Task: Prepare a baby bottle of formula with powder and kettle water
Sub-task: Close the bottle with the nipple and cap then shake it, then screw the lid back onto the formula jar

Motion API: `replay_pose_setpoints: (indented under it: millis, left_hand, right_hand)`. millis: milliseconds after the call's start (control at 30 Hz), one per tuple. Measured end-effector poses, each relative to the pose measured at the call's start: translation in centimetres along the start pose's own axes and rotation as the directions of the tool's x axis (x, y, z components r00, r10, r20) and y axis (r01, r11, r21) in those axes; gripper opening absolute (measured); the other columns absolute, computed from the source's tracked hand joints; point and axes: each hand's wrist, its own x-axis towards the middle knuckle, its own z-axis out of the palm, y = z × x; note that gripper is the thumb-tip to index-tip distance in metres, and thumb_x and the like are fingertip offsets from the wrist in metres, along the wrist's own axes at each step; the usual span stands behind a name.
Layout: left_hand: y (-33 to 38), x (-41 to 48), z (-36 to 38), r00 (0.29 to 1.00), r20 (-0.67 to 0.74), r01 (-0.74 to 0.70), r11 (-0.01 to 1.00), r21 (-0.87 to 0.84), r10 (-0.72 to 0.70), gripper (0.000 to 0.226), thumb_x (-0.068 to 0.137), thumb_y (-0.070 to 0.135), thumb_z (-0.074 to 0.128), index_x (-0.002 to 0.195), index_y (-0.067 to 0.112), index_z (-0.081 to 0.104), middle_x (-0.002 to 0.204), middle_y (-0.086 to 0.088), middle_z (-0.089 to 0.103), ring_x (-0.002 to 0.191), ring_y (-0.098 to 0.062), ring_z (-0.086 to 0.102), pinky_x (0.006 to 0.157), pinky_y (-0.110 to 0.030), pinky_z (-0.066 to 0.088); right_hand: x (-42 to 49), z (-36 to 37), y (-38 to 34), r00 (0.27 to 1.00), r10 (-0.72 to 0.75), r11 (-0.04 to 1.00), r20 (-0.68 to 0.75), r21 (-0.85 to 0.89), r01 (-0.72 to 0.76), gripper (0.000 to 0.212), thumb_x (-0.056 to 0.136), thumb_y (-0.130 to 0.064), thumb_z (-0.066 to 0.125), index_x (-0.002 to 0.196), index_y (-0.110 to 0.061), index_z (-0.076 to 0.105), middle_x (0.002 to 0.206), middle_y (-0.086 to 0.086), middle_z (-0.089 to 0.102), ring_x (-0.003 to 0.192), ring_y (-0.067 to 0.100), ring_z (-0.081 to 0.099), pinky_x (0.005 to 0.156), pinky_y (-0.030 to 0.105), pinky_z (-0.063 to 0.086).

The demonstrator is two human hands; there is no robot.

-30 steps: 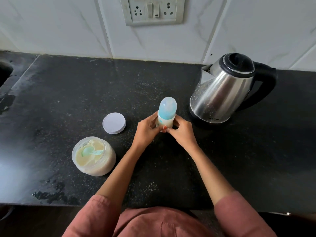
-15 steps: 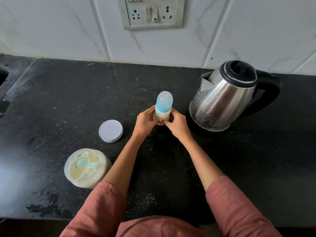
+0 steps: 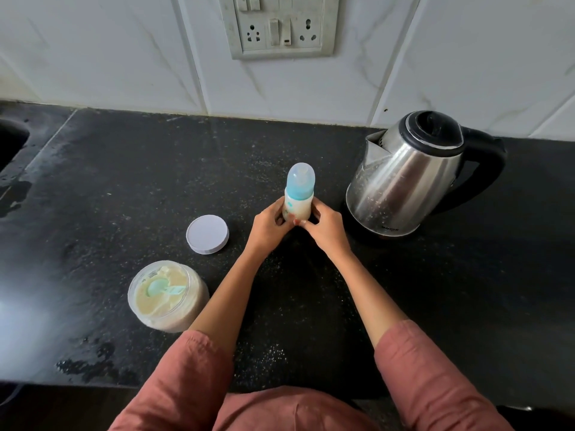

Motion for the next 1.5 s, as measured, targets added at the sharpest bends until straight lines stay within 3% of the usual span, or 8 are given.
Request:
replay_pose_setpoints:
  millis: [167,333,533,667,867,1167,1333,1500]
  left_hand:
    - [0.0,-2.2,0.3,0.999,-0.039,0.032,0.999,-0.008,-0.032,0.052,0.086,0.006,0.061,0.135,0.013,0.045,0.132,-0.005,0.055,0.121,-0.012,0.05,0.1,-0.022,0.038]
    - [0.4,-4.2,0.4,0.995,-0.063,0.073,0.997,0.036,-0.071,0.053,0.088,0.009,0.058,0.138,0.009,0.039,0.14,-0.01,0.047,0.13,-0.019,0.043,0.104,-0.028,0.035]
    - [1.1,-7.1,-0.3,0.993,-0.119,0.007,0.998,0.066,0.001,0.046,0.087,0.009,0.059,0.132,0.009,0.047,0.133,-0.008,0.054,0.124,-0.018,0.05,0.1,-0.024,0.039]
    - [1.6,-9.0,-1.8,0.975,-0.198,-0.081,0.989,0.121,0.104,0.04,0.084,0.006,0.063,0.124,0.008,0.056,0.121,-0.007,0.062,0.112,-0.011,0.056,0.086,-0.003,0.04]
    - [3.8,-10.1,-6.0,0.952,-0.247,-0.151,0.979,0.14,0.182,0.034,0.085,0.007,0.062,0.119,0.008,0.06,0.113,-0.002,0.065,0.103,-0.004,0.056,0.082,0.002,0.039]
    - [5.2,-6.5,-16.3,0.984,-0.082,-0.137,0.964,0.228,0.159,0.042,0.083,0.011,0.067,0.123,0.009,0.056,0.118,0.001,0.059,0.103,-0.007,0.055,0.086,-0.011,0.041]
    - [-1.6,-3.3,-18.5,0.988,0.151,-0.031,0.935,0.354,-0.025,0.062,0.073,-0.003,0.072,0.13,0.004,0.048,0.129,-0.015,0.054,0.118,-0.03,0.054,0.092,-0.026,0.043]
    - [-5.7,-1.4,-17.9,0.935,0.342,-0.135,0.794,0.592,-0.096,0.083,0.068,0.009,0.079,0.139,0.009,0.036,0.139,-0.013,0.039,0.126,-0.027,0.04,0.102,-0.032,0.035]
  right_hand:
    - [-1.9,0.1,0.6,0.995,0.004,1.0,-0.095,-0.013,-0.005,0.054,0.078,-0.006,0.068,0.129,-0.009,0.051,0.129,0.008,0.058,0.121,0.018,0.052,0.104,0.035,0.042]
    - [-4.2,0.0,0.5,0.995,0.003,1.0,-0.1,-0.014,-0.004,0.045,0.082,-0.006,0.065,0.126,-0.008,0.053,0.127,0.009,0.058,0.117,0.017,0.054,0.095,0.022,0.041]
    - [-6.4,0.7,-0.7,0.996,-0.084,0.996,-0.04,0.009,0.084,0.041,0.081,-0.007,0.067,0.12,-0.007,0.057,0.119,0.008,0.063,0.111,0.016,0.058,0.092,0.02,0.043]
    - [-7.2,1.8,-2.6,0.988,-0.153,0.986,0.011,0.071,0.151,0.039,0.08,-0.006,0.067,0.118,-0.006,0.058,0.114,0.009,0.064,0.107,0.016,0.059,0.094,0.026,0.047]
    - [-7.3,4.6,-5.4,0.975,-0.183,0.979,0.129,0.119,0.168,0.04,0.081,-0.01,0.066,0.119,-0.006,0.054,0.118,0.009,0.062,0.105,0.011,0.056,0.093,0.025,0.045]
    - [-3.8,8.8,-7.8,0.973,-0.158,0.985,0.171,-0.036,0.167,0.05,0.078,-0.018,0.071,0.124,-0.011,0.052,0.125,0.007,0.059,0.115,0.017,0.054,0.091,0.019,0.038]
    - [-1.8,11.6,-7.3,0.956,-0.042,0.961,0.291,-0.25,0.118,0.083,0.065,-0.023,0.082,0.135,-0.012,0.04,0.141,0.009,0.041,0.132,0.024,0.036,0.106,0.032,0.029]
    - [-1.4,13.0,-7.3,0.95,-0.016,0.892,0.312,-0.424,0.155,0.096,0.059,-0.033,0.084,0.139,-0.018,0.032,0.145,0.002,0.038,0.135,0.025,0.03,0.108,0.041,0.029]
